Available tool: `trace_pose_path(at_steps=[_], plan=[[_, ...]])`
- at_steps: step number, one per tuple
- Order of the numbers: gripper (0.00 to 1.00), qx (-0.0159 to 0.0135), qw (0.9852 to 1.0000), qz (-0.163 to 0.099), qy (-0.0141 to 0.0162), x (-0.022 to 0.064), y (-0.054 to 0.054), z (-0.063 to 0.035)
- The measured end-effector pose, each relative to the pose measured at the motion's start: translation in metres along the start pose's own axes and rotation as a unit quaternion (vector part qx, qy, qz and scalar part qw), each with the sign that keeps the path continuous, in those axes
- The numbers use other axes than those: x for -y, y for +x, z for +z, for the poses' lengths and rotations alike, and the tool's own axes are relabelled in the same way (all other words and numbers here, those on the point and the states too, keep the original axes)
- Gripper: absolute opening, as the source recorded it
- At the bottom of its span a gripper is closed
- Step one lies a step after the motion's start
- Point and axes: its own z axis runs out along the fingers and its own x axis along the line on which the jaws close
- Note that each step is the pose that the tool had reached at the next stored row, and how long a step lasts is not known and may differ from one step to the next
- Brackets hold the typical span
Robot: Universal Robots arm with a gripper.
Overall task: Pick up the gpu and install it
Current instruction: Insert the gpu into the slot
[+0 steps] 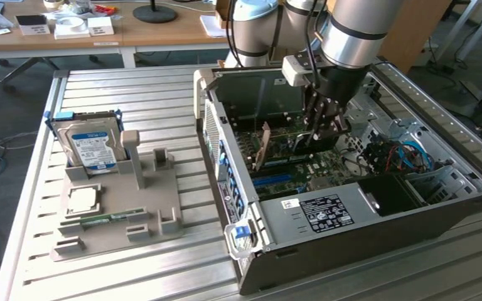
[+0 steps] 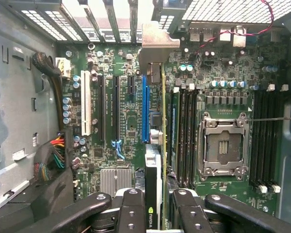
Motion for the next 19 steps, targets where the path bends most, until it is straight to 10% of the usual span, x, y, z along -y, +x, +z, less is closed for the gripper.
trace_pose_path(at_steps=[19], plan=[[0.27, 0.0001, 1.0, 0.0, 0.0002, -0.0001, 0.0003, 0.0051]])
